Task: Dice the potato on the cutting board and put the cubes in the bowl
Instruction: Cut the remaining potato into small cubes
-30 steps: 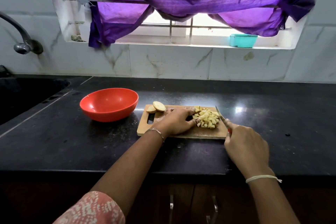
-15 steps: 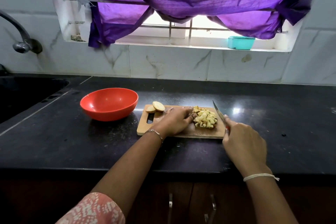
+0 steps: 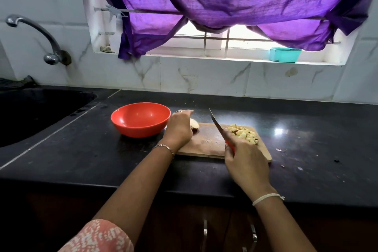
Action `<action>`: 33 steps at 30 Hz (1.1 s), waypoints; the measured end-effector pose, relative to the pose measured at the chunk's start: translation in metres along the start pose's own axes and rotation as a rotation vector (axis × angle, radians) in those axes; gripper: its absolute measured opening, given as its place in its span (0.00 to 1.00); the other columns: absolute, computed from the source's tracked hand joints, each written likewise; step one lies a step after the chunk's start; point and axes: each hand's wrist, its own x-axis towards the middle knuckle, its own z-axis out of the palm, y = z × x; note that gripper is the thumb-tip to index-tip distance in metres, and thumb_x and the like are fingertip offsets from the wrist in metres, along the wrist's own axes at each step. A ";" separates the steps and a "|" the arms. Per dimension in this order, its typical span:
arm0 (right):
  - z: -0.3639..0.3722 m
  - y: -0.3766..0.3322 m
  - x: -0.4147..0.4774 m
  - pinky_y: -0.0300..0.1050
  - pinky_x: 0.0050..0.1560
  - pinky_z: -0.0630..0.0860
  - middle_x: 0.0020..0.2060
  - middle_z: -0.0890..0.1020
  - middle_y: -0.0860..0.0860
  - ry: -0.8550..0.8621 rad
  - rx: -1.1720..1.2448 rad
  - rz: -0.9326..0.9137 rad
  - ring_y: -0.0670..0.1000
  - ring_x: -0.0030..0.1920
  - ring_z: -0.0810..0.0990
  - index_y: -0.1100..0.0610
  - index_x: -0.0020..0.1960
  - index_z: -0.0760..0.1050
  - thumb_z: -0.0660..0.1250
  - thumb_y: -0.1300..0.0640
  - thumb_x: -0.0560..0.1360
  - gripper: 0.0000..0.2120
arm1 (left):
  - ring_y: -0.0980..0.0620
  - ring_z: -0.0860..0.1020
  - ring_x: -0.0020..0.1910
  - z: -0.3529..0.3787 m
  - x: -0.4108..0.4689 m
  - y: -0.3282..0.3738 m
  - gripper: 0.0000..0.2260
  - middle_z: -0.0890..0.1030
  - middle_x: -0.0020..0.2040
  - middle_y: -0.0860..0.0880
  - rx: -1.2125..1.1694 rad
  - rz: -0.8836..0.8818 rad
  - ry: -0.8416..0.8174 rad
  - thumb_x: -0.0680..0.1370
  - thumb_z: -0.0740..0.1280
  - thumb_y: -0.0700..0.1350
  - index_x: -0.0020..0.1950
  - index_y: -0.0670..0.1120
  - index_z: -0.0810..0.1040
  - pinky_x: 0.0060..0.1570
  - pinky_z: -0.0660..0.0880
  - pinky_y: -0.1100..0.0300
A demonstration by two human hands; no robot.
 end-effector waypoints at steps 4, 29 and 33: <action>0.008 -0.004 -0.004 0.45 0.45 0.74 0.51 0.82 0.50 0.000 0.006 -0.024 0.52 0.50 0.80 0.42 0.72 0.67 0.61 0.55 0.79 0.23 | 0.43 0.72 0.65 -0.002 0.000 -0.010 0.21 0.75 0.65 0.40 0.065 -0.040 -0.108 0.78 0.66 0.41 0.70 0.40 0.68 0.64 0.68 0.55; 0.007 -0.002 -0.003 0.41 0.41 0.72 0.48 0.83 0.48 -0.002 0.038 -0.032 0.50 0.47 0.81 0.42 0.71 0.68 0.62 0.54 0.79 0.22 | 0.42 0.80 0.50 -0.007 0.007 0.003 0.11 0.80 0.52 0.39 0.256 0.013 -0.076 0.79 0.58 0.33 0.61 0.40 0.68 0.39 0.70 0.56; 0.007 -0.002 -0.002 0.41 0.42 0.74 0.48 0.83 0.49 -0.007 0.052 -0.016 0.49 0.46 0.80 0.43 0.71 0.69 0.62 0.54 0.79 0.21 | 0.42 0.80 0.50 -0.017 0.002 0.005 0.18 0.80 0.52 0.40 0.192 -0.009 -0.004 0.78 0.59 0.32 0.68 0.40 0.65 0.39 0.69 0.58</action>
